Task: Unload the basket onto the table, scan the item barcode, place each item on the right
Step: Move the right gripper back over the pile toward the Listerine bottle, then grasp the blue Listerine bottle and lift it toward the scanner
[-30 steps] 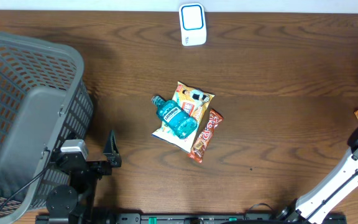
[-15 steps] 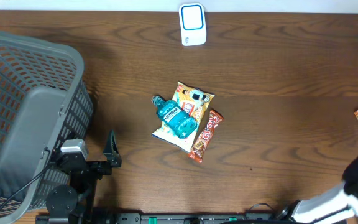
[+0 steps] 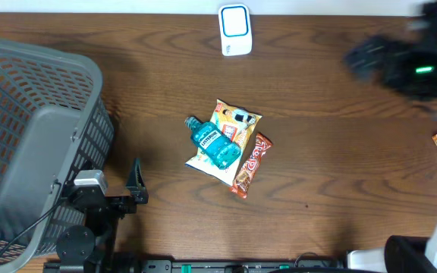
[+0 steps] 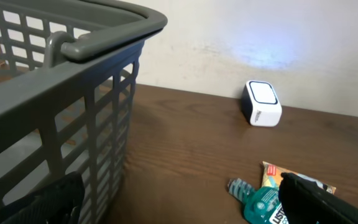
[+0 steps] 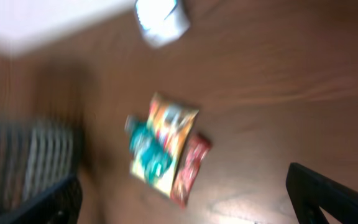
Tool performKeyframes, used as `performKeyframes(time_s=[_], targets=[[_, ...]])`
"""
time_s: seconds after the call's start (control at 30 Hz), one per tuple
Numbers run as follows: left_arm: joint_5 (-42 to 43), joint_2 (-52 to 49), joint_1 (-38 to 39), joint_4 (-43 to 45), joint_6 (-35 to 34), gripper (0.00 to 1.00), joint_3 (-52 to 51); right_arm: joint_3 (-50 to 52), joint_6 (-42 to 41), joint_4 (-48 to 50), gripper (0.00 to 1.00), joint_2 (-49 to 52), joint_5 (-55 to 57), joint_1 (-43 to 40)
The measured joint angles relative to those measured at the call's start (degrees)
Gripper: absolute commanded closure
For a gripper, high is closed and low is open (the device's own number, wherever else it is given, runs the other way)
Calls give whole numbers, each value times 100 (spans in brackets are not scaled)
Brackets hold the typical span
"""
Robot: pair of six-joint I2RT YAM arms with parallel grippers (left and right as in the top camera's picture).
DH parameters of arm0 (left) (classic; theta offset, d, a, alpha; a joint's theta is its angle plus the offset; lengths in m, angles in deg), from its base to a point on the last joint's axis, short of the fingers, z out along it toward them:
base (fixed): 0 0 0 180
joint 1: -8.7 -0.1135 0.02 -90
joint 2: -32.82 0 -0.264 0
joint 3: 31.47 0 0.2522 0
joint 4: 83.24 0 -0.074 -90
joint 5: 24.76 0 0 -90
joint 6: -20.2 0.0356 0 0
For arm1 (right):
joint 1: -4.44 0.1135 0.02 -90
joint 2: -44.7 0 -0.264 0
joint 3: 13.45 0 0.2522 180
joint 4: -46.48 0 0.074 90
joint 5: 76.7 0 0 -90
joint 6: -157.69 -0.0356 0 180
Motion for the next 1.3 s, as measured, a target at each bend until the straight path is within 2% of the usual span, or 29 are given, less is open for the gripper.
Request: performKeyframes(time_s=[0.17,0.37,0.5,0.67,0.8,1.1,1.3], targets=[[0,0,0,-2,0,0,0,879,682,496,1,140,-59,1657],[0,0,0,0,0,0,0,2144,951,1998,1,525,-24,2785],[0,0,0,-2,0,0,0,2734,1003,2999,1,901,7,3084],[-2,0,0,-319,0,0,0,2938,1001,3753,1,1449,74,3292],[0,0,0,-1054,0,0,0,2949,999,4138,1,1943,114,3397],[0,0,0,-3375,-15,0,-2,2979,957,4795,1,2793,144,3687],[-2,0,0,-3486,-15,0,-2,2983,944,4983,1,2876,669,4028]])
